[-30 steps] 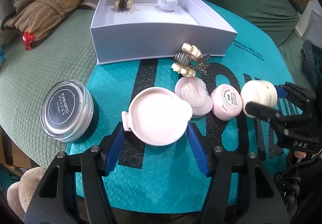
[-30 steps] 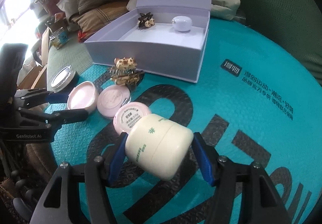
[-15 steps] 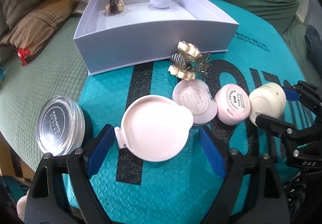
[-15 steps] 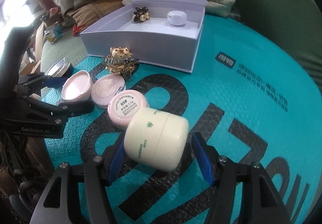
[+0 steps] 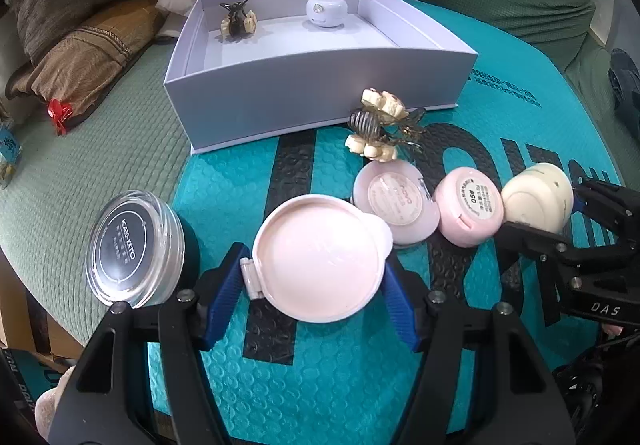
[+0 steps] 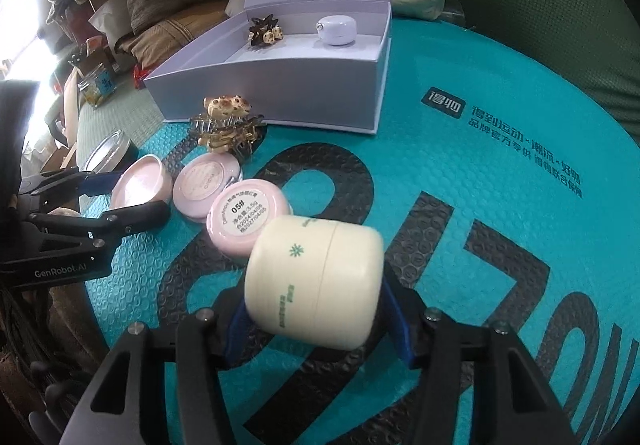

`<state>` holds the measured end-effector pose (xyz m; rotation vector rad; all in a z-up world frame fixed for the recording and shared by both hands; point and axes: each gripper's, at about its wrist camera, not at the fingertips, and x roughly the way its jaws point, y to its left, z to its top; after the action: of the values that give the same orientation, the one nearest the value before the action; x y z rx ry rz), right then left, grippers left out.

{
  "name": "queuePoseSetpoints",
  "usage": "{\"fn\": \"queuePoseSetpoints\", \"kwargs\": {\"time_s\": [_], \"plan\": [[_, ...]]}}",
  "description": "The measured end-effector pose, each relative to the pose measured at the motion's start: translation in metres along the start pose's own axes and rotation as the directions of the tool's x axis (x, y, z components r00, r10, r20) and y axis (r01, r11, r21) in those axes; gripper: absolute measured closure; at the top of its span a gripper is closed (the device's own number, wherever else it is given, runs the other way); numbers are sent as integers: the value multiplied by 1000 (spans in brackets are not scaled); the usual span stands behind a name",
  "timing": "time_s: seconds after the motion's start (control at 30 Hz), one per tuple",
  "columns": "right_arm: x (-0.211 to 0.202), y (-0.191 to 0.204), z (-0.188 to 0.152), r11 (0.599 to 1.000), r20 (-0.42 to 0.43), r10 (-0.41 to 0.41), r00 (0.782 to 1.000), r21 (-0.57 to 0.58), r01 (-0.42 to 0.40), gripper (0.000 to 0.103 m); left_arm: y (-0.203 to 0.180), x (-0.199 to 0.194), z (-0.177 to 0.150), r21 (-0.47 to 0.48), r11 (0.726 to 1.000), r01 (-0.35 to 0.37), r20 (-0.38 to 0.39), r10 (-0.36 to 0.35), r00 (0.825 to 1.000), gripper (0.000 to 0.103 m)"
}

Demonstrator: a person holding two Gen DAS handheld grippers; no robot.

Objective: Organize objects
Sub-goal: 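Close the left tool on the pink compact case while the right tool grips the cream jar, then lift the pink compact with the left tool while the right tool lifts the cream jar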

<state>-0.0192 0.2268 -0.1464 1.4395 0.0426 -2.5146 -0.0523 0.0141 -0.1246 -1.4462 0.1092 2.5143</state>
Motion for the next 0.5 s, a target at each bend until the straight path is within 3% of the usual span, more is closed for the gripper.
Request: {"fn": "queuePoseSetpoints", "kwargs": {"time_s": [0.5], "plan": [[-13, 5, -6, 1000, -9, 13, 1000, -6, -13, 53, 6, -21, -9, -29, 999, 39, -7, -39, 999, 40]]}}
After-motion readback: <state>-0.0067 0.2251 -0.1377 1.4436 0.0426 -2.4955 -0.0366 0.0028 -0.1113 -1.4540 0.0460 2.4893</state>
